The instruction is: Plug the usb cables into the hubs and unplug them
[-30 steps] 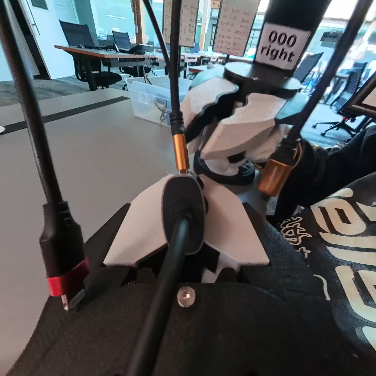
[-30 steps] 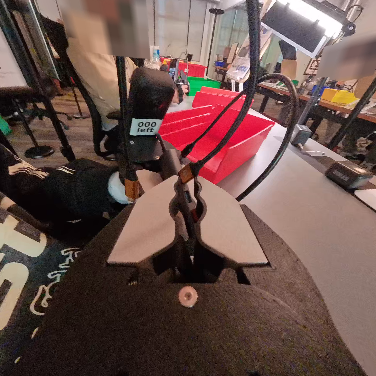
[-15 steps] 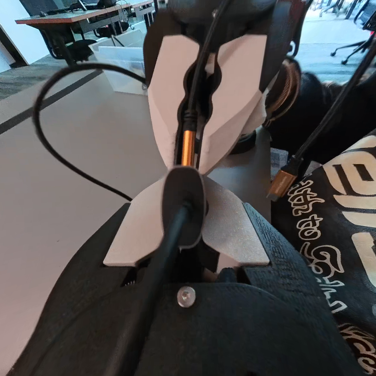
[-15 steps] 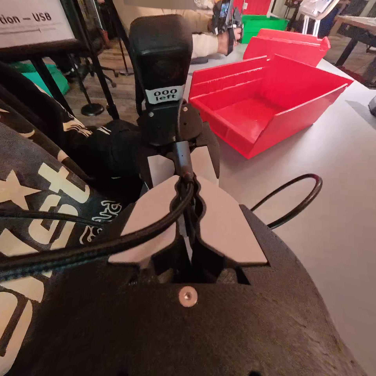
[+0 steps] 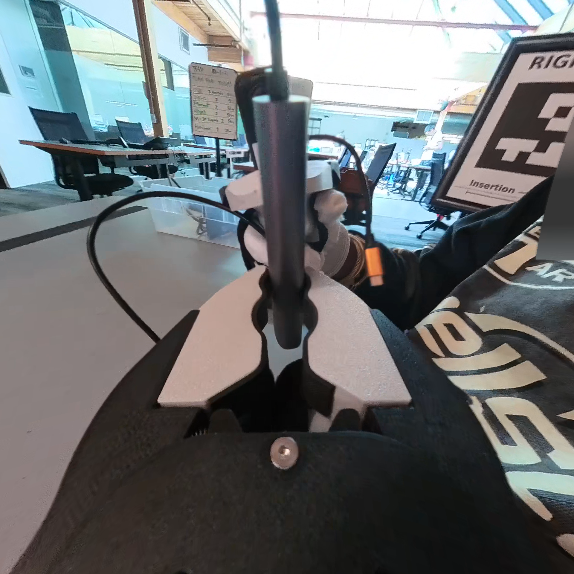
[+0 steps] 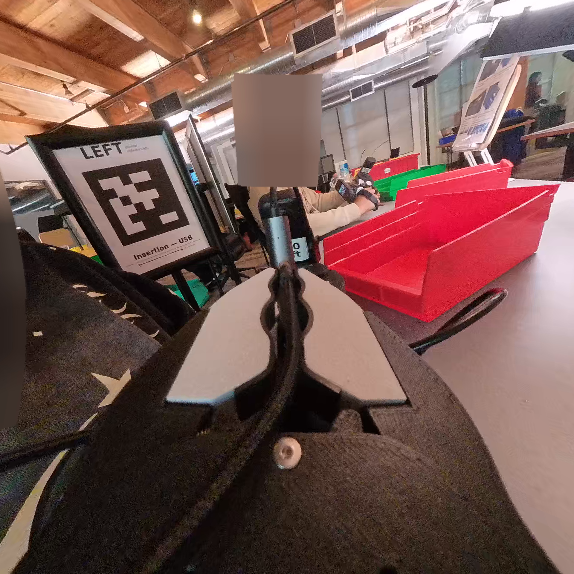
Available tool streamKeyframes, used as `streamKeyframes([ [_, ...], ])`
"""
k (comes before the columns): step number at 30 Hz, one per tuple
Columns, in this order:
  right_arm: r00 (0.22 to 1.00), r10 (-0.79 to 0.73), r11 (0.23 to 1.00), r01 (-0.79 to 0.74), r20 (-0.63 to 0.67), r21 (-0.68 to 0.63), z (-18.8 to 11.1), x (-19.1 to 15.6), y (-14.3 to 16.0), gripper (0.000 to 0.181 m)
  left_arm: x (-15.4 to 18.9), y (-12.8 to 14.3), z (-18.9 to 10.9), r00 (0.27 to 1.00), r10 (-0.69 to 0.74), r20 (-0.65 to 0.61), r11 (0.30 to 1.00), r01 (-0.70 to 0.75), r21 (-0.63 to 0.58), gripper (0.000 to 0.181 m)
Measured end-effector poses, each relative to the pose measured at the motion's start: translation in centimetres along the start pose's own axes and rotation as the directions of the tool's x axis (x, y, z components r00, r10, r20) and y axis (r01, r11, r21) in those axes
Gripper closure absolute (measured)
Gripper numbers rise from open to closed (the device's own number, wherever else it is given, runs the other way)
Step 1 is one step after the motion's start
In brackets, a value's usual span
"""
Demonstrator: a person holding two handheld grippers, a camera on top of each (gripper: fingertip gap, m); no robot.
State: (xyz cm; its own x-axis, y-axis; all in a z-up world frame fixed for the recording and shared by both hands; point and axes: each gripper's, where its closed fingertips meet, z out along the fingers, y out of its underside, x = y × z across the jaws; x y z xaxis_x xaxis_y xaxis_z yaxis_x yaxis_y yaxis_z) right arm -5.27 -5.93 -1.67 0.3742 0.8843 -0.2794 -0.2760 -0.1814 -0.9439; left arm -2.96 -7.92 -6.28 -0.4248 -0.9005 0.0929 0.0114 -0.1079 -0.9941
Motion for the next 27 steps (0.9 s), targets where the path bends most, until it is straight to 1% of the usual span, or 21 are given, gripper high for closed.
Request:
streamKeyframes([
  [2,1.0,-0.005,1.0,0.005,-0.026,-0.007,0.1,0.0,-0.1,0.172,0.0,-0.2,-0.1,0.999,-0.042,-0.008,0.999,0.042,0.015,0.164],
  [4,0.997,-0.027,0.999,0.026,-0.076,-0.019,0.2,0.3,-0.3,0.17,0.0,-0.7,-0.1,0.995,-0.1,-0.019,0.993,0.101,0.066,0.164],
  [7,0.981,-0.134,0.991,0.13,-0.138,-0.036,-0.2,0.1,-1.3,0.152,-0.2,-2.4,-1.1,0.982,-0.175,-0.063,0.959,0.185,0.216,0.164],
  [8,0.971,-0.175,0.985,0.173,-0.165,-0.025,-0.5,0.1,-2.0,0.151,-0.5,-2.9,-1.7,0.98,-0.187,-0.062,0.944,0.197,0.264,0.164],
  [11,0.944,-0.245,0.967,0.254,-0.221,0.011,-1.3,0.0,-3.4,0.157,-1.3,-4.7,-3.7,0.977,-0.202,-0.063,0.884,0.21,0.418,0.164],
  [13,0.958,-0.214,0.976,0.22,-0.188,0.008,-1.0,-0.1,-2.6,0.162,-1.5,-5.2,-4.3,0.974,-0.212,-0.077,0.857,0.223,0.465,0.164],
  [15,0.979,-0.129,0.991,0.132,-0.158,0.009,0.0,0.3,-1.2,0.16,-1.2,-5.2,-4.2,0.976,-0.201,-0.088,0.862,0.219,0.458,0.164],
  [17,0.99,-0.056,0.997,0.062,-0.133,0.043,1.0,0.7,0.0,0.158,-0.7,-4.8,-3.5,0.981,-0.175,-0.081,0.889,0.193,0.415,0.164],
  [20,0.996,-0.001,0.991,0.013,-0.09,0.133,1.3,0.6,-0.2,0.162,-0.1,-3.7,-2.3,0.987,-0.145,-0.068,0.933,0.159,0.322,0.164],
  [22,0.998,-0.008,0.988,0.019,-0.066,0.156,1.1,0.3,-0.5,0.164,0.2,-3.0,-1.6,0.989,-0.131,-0.065,0.953,0.144,0.268,0.164],
  [26,0.995,-0.062,0.996,0.066,-0.073,0.058,1.4,0.4,0.8,0.17,-0.1,-2.7,-1.4,0.99,-0.137,-0.043,0.959,0.143,0.244,0.164],
  [27,0.994,-0.075,0.995,0.08,-0.08,0.062,1.5,0.4,0.8,0.173,-0.1,-2.5,-1.4,0.989,-0.142,-0.042,0.96,0.147,0.236,0.164],
])
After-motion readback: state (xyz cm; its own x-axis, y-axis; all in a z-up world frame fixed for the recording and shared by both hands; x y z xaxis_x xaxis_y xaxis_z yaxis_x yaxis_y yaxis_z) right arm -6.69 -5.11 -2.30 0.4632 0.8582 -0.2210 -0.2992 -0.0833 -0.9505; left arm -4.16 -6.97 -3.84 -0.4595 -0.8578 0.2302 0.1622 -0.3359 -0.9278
